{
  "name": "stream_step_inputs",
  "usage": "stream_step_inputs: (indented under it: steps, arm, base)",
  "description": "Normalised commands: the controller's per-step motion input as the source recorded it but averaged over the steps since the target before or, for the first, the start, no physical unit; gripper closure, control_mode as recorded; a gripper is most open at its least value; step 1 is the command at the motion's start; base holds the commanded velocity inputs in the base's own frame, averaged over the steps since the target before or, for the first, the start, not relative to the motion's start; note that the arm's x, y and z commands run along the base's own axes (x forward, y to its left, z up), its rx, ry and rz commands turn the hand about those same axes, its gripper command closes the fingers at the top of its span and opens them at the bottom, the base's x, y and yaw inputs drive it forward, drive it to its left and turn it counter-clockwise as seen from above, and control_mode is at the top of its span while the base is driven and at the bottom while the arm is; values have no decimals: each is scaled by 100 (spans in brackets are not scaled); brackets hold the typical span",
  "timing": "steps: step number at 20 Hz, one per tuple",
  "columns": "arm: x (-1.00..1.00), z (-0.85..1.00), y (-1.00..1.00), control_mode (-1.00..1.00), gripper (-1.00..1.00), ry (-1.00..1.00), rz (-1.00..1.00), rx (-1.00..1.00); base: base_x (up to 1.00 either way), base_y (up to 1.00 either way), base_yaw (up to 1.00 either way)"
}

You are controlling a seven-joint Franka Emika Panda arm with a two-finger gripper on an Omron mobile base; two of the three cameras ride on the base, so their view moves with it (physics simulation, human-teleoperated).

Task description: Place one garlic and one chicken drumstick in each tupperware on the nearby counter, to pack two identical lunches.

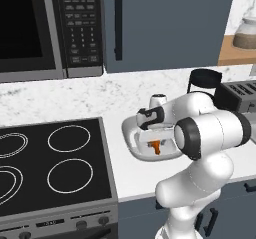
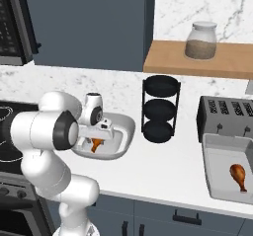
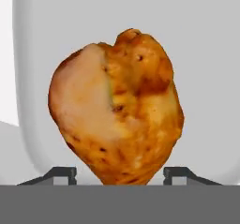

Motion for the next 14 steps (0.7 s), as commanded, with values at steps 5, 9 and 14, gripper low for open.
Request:
stream_step_inputs:
  steps: [5, 9, 14]
  arm:
    - [-29, 58, 0, -100, -100, -2, 0, 0]
    - [-96, 90, -2, -100, -100, -11, 0, 0]
    - [-100, 78, -2, -100, -100, -7, 0, 0]
  base:
    - [0, 0, 0]
    - [0, 0, 0]
    - [0, 0, 0]
